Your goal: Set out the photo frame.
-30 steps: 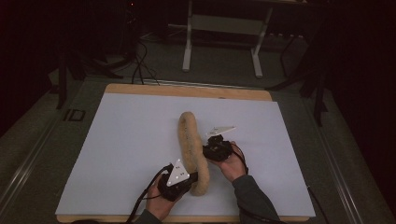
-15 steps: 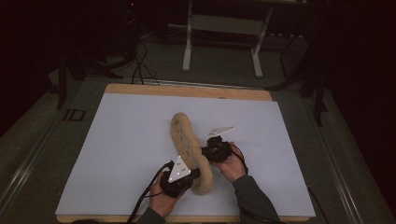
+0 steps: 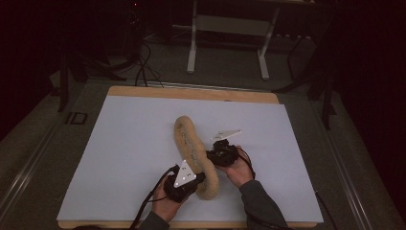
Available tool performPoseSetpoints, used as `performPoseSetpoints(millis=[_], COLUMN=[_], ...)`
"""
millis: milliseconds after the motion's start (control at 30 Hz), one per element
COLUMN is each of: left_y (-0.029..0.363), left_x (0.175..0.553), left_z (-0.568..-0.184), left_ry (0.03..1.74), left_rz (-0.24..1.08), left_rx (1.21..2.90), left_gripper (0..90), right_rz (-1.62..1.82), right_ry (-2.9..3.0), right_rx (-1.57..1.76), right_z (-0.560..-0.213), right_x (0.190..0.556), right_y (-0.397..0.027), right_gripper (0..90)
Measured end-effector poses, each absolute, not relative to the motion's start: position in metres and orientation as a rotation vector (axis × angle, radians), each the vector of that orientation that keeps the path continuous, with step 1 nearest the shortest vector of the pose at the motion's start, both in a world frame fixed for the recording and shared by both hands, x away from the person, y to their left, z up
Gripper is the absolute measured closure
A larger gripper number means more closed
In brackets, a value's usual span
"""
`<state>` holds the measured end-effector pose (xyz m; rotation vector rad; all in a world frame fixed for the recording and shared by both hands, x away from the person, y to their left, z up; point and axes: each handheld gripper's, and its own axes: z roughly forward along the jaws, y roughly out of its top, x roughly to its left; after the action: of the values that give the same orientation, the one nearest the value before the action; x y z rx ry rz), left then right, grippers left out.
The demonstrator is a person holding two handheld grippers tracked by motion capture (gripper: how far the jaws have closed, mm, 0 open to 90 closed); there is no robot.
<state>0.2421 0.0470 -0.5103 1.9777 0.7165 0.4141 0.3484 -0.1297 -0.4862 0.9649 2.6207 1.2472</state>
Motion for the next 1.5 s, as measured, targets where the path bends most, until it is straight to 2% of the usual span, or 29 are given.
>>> performPoseSetpoints(millis=[767, 1300, 1500], left_y=[0.085, 0.108, 0.12], left_x=[0.254, 0.268, 0.279], left_z=[-0.502, -0.495, -0.491], left_ry=[0.824, 0.878, 0.92], left_rz=[0.486, 0.542, 0.569], left_rx=[1.934, 1.943, 1.939], left_gripper=[82.6, 76.0, 72.9], right_rz=[1.222, 1.212, 1.236], right_ry=[2.621, 2.627, 2.59], right_rx=[0.955, 0.984, 1.003], right_z=[-0.479, -0.47, -0.463], right_x=[0.336, 0.325, 0.32], right_y=[-0.142, -0.166, -0.175], right_gripper=[80.9, 72.6, 62.2])
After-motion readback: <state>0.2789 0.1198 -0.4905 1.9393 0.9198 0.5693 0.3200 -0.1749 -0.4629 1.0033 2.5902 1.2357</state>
